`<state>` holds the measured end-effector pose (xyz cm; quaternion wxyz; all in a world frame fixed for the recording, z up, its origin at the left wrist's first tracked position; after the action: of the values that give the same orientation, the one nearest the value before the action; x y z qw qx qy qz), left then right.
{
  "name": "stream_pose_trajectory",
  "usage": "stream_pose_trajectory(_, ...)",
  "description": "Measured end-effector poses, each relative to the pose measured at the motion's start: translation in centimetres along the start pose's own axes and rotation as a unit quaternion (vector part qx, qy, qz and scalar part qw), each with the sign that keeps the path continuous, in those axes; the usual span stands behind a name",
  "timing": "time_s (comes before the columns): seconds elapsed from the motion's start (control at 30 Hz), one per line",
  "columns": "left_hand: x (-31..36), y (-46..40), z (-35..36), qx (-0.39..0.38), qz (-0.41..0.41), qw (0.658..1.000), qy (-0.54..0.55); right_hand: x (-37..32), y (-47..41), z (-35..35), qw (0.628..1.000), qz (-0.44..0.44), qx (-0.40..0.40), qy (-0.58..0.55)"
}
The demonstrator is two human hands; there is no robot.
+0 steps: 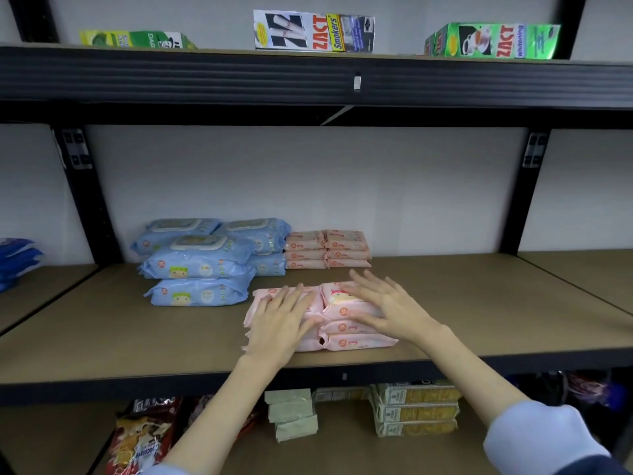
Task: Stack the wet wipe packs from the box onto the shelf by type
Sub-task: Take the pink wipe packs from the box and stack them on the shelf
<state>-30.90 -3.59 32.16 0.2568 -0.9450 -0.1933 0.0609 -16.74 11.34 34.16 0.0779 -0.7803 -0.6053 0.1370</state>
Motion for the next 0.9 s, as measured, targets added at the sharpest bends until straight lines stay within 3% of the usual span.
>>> stream_pose_trajectory(0.07,-0.2,0.3,-0.6,0.016,-0.031,0.999,0.006,0.5,1.0,-0.1,0.988,0.046,0.068,-0.134)
stream_pose_trajectory(0.17,-2.1,1.9,-0.7,0.053,-0.140,0.981,0.121,2.0,3.4,0.9,0.919,0.153,0.121,-0.343)
stream_pose_trajectory(0.2,-2.8,2.9,-0.7,0.075,-0.190,0.958,0.201,2.1,4.1,1.6,0.900,0.172,0.118,-0.382)
stream_pose_trajectory(0.27,-3.8,4.3,-0.1,0.081,-0.269,0.870,0.404,2.1,5.0,3.0,0.874,0.184,0.122,-0.433)
stream_pose_trajectory(0.33,-3.9,5.0,0.6,0.059,-0.306,0.794,0.522,2.0,5.1,3.8,0.853,0.193,0.157,-0.458)
stream_pose_trajectory(0.43,-4.0,5.2,1.2,0.066,-0.330,0.768,0.546,1.5,4.7,4.4,0.845,0.207,0.192,-0.454)
stream_pose_trajectory(0.63,-3.7,5.5,0.9,0.081,-0.306,0.770,0.554,1.2,4.8,4.7,0.853,0.204,0.207,-0.434)
stream_pose_trajectory(0.73,-4.3,5.3,0.7,0.088,-0.278,0.765,0.575,1.2,4.4,4.1,0.839,0.187,0.196,-0.472)
stream_pose_trajectory(0.9,-4.2,4.8,0.7,0.108,-0.267,0.809,0.512,1.4,3.5,3.5,0.839,0.162,0.223,-0.469)
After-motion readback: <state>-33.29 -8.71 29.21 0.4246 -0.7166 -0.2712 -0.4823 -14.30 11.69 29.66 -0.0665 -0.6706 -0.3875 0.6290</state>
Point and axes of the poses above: each hand's wrist, its own y-axis away from the middle knuckle, its own z-axis out of the palm, x = y × z, the point moved 3 cm from there along -y, towards the middle knuckle, and after that the axes turned 2 degrees about -z, right-handed, at the moved point
